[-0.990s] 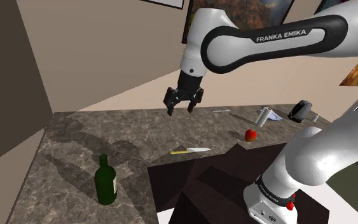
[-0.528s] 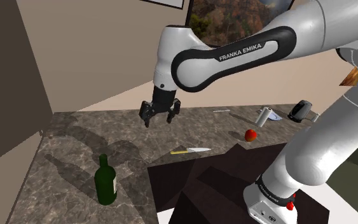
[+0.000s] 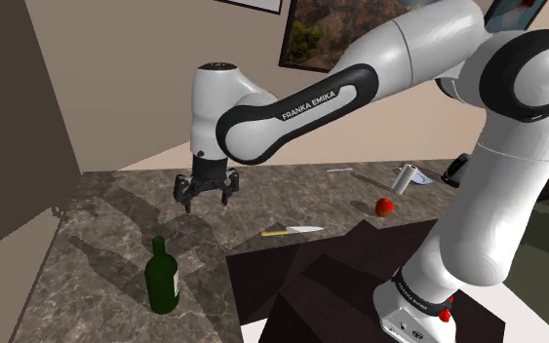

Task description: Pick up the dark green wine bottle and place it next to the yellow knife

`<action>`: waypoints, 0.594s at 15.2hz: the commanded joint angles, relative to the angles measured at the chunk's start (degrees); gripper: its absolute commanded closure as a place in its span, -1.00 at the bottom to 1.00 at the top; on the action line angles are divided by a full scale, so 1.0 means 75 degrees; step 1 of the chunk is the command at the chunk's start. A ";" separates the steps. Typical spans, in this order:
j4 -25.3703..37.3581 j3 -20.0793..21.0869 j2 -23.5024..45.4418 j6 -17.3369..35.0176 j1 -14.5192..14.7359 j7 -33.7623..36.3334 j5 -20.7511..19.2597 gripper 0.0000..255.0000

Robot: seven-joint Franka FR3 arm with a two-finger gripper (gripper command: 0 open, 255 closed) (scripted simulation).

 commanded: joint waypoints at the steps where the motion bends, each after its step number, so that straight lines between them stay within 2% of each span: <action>1: 0.0467 -0.0059 0.0653 0.0071 0.0248 0.0404 -0.0378 -1.00; 9: 0.3116 -0.0555 0.3218 -0.0321 0.1434 0.1365 -0.1344 -1.00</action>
